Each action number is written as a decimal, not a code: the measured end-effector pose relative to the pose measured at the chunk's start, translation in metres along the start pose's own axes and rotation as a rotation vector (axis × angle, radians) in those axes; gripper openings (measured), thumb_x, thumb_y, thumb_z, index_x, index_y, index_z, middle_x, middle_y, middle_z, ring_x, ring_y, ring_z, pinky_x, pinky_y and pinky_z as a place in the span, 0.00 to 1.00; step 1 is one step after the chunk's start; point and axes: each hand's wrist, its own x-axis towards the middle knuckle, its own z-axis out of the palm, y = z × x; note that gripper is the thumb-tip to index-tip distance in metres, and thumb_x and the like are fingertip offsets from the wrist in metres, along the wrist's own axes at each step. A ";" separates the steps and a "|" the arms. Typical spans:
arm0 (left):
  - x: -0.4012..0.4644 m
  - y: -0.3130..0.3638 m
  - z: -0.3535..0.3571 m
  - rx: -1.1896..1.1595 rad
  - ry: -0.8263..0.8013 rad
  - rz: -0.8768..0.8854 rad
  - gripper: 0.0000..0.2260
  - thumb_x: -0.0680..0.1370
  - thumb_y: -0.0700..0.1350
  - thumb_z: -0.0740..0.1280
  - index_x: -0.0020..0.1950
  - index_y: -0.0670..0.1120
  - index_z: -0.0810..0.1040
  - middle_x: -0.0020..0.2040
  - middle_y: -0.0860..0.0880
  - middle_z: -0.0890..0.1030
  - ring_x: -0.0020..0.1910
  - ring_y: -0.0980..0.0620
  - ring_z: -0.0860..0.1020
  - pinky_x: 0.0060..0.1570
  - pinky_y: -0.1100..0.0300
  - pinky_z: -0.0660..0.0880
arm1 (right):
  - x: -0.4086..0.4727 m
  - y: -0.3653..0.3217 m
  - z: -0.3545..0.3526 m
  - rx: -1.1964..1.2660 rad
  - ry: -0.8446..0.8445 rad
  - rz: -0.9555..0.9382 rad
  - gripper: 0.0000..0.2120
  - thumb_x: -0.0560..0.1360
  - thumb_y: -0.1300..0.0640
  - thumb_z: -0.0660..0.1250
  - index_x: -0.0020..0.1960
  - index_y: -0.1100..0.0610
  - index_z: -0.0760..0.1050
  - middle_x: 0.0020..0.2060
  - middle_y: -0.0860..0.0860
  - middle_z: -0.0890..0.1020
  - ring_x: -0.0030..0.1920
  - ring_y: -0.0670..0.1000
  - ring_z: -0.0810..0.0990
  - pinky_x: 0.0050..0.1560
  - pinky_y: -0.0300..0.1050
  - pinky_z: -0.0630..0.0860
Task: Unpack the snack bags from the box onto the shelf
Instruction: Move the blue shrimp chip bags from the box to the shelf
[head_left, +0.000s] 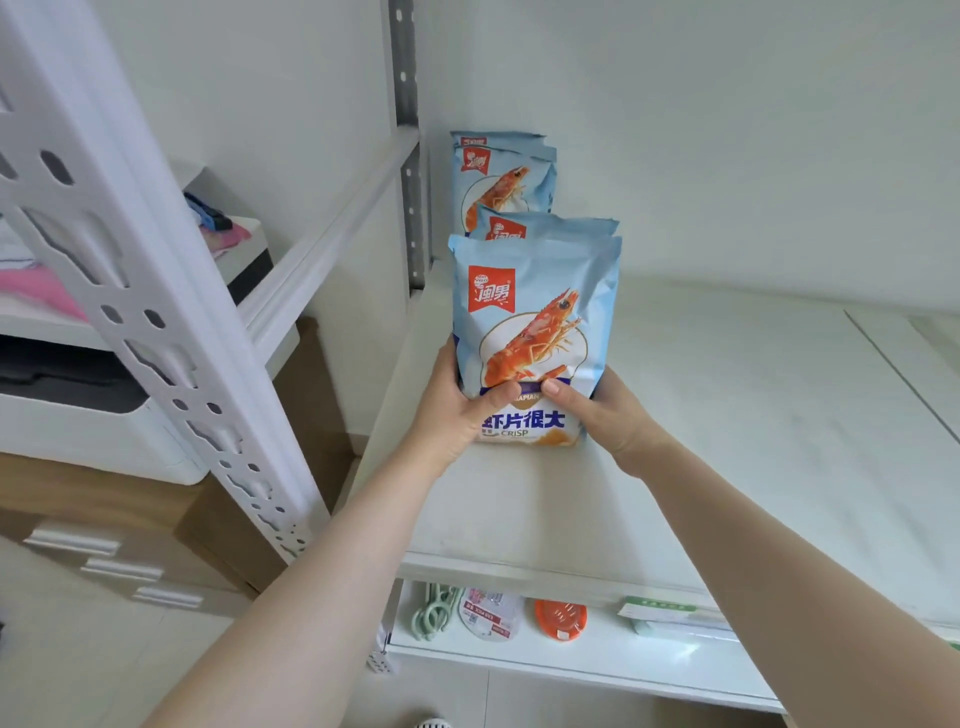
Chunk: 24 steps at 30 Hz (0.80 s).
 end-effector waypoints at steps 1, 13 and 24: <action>0.003 0.000 0.000 -0.011 0.044 0.017 0.45 0.60 0.65 0.77 0.71 0.47 0.66 0.64 0.46 0.77 0.63 0.49 0.77 0.61 0.50 0.75 | 0.006 -0.001 0.001 0.003 0.014 -0.012 0.15 0.75 0.59 0.71 0.60 0.53 0.74 0.47 0.44 0.86 0.48 0.45 0.85 0.45 0.36 0.79; 0.073 -0.009 -0.019 0.123 0.131 0.036 0.32 0.61 0.63 0.72 0.63 0.54 0.73 0.54 0.53 0.82 0.53 0.53 0.82 0.52 0.54 0.80 | 0.081 0.002 0.001 -0.029 0.015 -0.091 0.13 0.75 0.59 0.70 0.58 0.49 0.74 0.45 0.43 0.86 0.45 0.43 0.85 0.42 0.35 0.79; 0.087 -0.018 -0.031 0.133 0.177 0.087 0.40 0.59 0.68 0.73 0.65 0.51 0.72 0.55 0.53 0.82 0.52 0.58 0.81 0.46 0.66 0.78 | 0.113 -0.004 0.006 -0.116 -0.087 -0.091 0.26 0.72 0.54 0.74 0.67 0.56 0.72 0.56 0.51 0.84 0.56 0.52 0.83 0.54 0.42 0.80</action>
